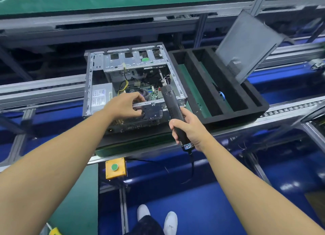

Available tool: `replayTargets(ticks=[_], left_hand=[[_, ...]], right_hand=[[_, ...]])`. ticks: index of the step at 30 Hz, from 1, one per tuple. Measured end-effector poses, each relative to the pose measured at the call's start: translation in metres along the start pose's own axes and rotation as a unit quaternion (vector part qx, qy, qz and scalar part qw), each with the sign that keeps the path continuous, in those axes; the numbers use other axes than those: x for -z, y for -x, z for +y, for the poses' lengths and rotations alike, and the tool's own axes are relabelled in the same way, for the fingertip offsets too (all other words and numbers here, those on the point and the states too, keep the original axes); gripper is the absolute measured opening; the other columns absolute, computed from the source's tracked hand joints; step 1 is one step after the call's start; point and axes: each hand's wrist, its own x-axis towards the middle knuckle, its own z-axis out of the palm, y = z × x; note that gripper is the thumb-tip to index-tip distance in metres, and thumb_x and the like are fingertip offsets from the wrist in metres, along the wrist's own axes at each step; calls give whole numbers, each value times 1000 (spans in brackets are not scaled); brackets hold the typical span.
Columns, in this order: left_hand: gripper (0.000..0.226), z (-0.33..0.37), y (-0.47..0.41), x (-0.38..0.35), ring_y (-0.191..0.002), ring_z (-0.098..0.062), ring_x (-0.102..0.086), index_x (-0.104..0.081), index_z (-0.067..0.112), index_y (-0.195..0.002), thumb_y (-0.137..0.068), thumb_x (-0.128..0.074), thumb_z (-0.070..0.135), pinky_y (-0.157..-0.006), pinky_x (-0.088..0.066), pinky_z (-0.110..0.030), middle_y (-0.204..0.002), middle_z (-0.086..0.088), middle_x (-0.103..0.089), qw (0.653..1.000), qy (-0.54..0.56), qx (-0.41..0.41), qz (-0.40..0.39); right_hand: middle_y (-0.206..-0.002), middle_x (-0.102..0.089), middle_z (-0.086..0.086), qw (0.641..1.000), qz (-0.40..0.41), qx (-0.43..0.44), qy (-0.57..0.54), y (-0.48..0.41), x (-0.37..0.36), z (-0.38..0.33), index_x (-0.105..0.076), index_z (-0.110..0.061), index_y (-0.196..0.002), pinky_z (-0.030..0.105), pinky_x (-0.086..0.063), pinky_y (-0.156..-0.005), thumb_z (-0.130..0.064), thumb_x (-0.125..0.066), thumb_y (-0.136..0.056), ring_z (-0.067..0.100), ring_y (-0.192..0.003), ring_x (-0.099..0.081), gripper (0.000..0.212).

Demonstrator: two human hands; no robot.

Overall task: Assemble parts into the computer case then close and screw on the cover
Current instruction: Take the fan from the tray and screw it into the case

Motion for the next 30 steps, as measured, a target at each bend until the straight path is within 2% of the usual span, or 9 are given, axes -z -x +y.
replayTargets(ticks=[5,9,12,18,21,23,26,30], left_hand=[[37,-5,-4,-2,-98,-8,-58,-52,42,-105,-73,-70,35,-78,-45,-26,-104,18,-59,1000,15,-12,-17],[35,-6,-5,0,-97,-15,-61,-55,42,-101,-70,-69,40,-85,-53,-41,-104,12,-63,999,28,-15,-15],[30,-6,-8,0,-101,-14,-61,-58,40,-99,-72,-72,44,-91,-53,-44,-108,12,-64,999,34,-11,-2],[29,-6,-5,-7,-98,-8,-61,-56,44,-97,-71,-67,53,-82,-54,-36,-100,21,-63,999,9,-8,42],[37,-6,-4,-7,-87,-9,-62,-56,43,-106,-71,-62,55,-61,-45,-25,-99,17,-67,998,-40,-23,44],[40,-6,-3,-7,-77,-13,-63,-55,40,-114,-76,-61,51,-53,-37,-20,-88,14,-68,995,-84,-29,34],[36,-5,-3,-8,-68,-14,-55,-55,38,-117,-85,-57,55,-52,-33,-21,-69,19,-55,992,-118,-30,37],[39,-4,-4,-11,-76,-22,-60,-58,42,-120,-89,-49,64,-60,-40,-30,-77,10,-56,986,-152,-28,57]], right_hand=[[-80,-53,17,1000,10,2,-1,12,3,9,-65,-27,-91,34,-49,-50,-16,-71,-82,25,-53,-52,15],[-79,-52,17,1000,22,1,1,20,3,11,-63,-26,-85,33,-48,-49,-16,-70,-81,25,-52,-51,13],[-72,-53,13,1000,24,0,4,23,5,11,-61,-21,-85,32,-47,-48,-15,-69,-83,25,-50,-50,11],[-69,-53,12,999,30,-9,9,22,6,13,-59,-19,-88,32,-48,-48,-17,-70,-82,25,-50,-49,13],[-73,-54,13,1000,27,-6,7,22,4,16,-58,-19,-87,32,-48,-49,-18,-70,-81,25,-51,-50,13],[-77,-54,14,1000,23,-4,6,21,3,19,-59,-21,-87,33,-48,-49,-19,-70,-81,25,-52,-51,13],[-81,-55,14,1000,16,-3,5,20,1,20,-60,-25,-87,34,-48,-50,-20,-70,-82,26,-53,-52,12],[-81,-55,14,1000,18,-5,11,18,0,19,-60,-22,-90,34,-50,-51,-21,-70,-82,25,-54,-53,13]])
